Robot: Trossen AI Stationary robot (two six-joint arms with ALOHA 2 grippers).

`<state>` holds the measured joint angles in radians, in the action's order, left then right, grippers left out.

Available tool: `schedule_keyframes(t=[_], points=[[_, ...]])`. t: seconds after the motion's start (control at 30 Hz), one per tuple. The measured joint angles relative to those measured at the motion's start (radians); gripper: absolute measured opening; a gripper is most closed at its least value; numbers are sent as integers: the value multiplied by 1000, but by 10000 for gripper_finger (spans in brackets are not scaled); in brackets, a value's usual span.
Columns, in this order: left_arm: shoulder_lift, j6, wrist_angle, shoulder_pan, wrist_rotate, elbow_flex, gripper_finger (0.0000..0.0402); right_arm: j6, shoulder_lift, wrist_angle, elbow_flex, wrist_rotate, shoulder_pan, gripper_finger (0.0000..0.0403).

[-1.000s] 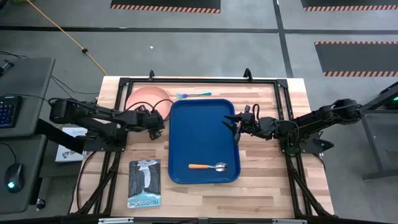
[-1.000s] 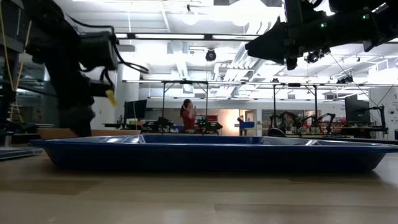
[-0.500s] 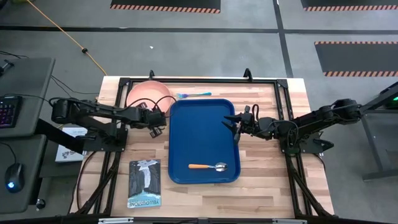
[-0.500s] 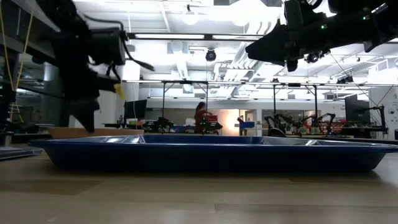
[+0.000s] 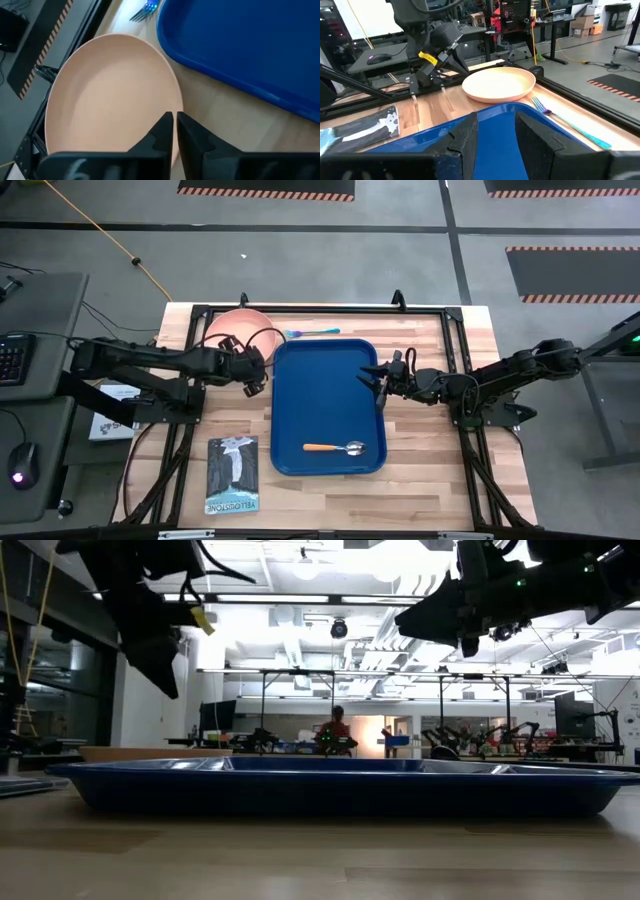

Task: Pick and place plate/cup/fork/spoon on tray
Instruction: Put the light orange plate on the blue serving tray

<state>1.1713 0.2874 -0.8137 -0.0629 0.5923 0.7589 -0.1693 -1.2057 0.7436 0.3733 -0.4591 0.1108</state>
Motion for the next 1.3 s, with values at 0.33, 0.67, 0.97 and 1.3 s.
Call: schedule_keyframes(t=[0.33, 0.67, 0.97, 1.3], points=[[118, 16, 3, -129, -170, 0, 110, -6, 0, -6, 0, 1, 0, 122], [254, -55, 9, -263, -281, 0, 194, -6, 0, -18, 0, 3, 0, 122], [349, -64, 36, -300, -322, 0, 200, -6, 0, -27, 0, -2, 0, 122], [428, -57, 68, -300, -316, 4, 187, -6, 0, -30, 0, -4, 0, 122]])
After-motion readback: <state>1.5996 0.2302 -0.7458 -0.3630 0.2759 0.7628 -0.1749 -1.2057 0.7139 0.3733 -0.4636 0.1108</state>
